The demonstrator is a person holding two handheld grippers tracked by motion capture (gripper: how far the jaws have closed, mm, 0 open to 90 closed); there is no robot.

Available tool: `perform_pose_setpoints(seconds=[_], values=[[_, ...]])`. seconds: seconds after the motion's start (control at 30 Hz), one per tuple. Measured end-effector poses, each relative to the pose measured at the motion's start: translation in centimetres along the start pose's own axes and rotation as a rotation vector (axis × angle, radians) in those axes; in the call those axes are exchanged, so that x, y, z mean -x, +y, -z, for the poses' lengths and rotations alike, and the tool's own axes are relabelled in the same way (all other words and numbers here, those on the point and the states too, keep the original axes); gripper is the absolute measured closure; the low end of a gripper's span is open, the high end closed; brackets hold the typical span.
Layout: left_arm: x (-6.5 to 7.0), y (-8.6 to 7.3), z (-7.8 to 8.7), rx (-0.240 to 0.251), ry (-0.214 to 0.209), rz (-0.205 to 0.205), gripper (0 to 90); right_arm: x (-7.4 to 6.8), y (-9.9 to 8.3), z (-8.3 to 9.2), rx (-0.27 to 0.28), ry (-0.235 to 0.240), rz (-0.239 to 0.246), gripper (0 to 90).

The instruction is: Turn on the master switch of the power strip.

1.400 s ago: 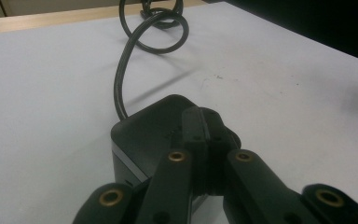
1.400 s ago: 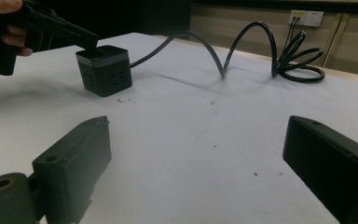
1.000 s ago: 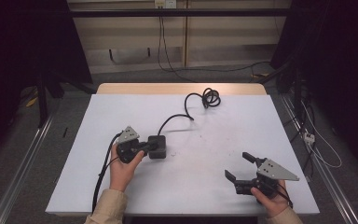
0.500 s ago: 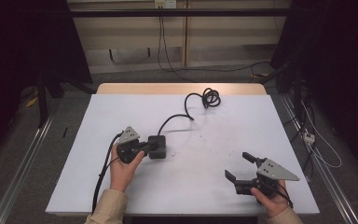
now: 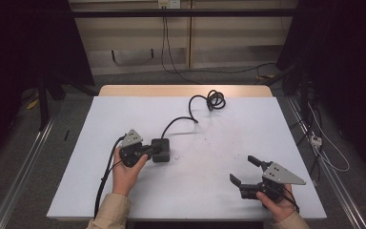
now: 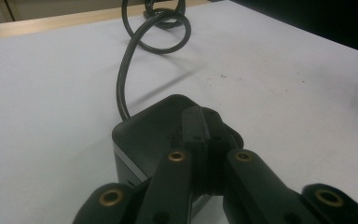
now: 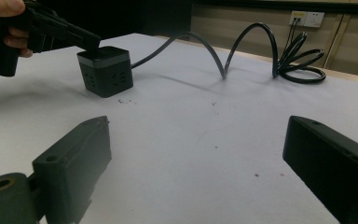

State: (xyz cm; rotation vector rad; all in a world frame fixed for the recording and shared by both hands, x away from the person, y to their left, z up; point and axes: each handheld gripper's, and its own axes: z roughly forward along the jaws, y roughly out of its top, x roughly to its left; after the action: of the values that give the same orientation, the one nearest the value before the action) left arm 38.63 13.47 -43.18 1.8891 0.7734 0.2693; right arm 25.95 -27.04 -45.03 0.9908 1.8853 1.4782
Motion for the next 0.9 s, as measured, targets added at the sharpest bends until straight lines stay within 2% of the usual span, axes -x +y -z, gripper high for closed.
perform_pose_setpoints(seconds=[0.9], values=[[0.29, 0.02, -0.04, -0.002, 0.018, -0.015, 90.0, -0.02, 0.02, -0.04, 0.002, 0.004, 0.004, 7.1]])
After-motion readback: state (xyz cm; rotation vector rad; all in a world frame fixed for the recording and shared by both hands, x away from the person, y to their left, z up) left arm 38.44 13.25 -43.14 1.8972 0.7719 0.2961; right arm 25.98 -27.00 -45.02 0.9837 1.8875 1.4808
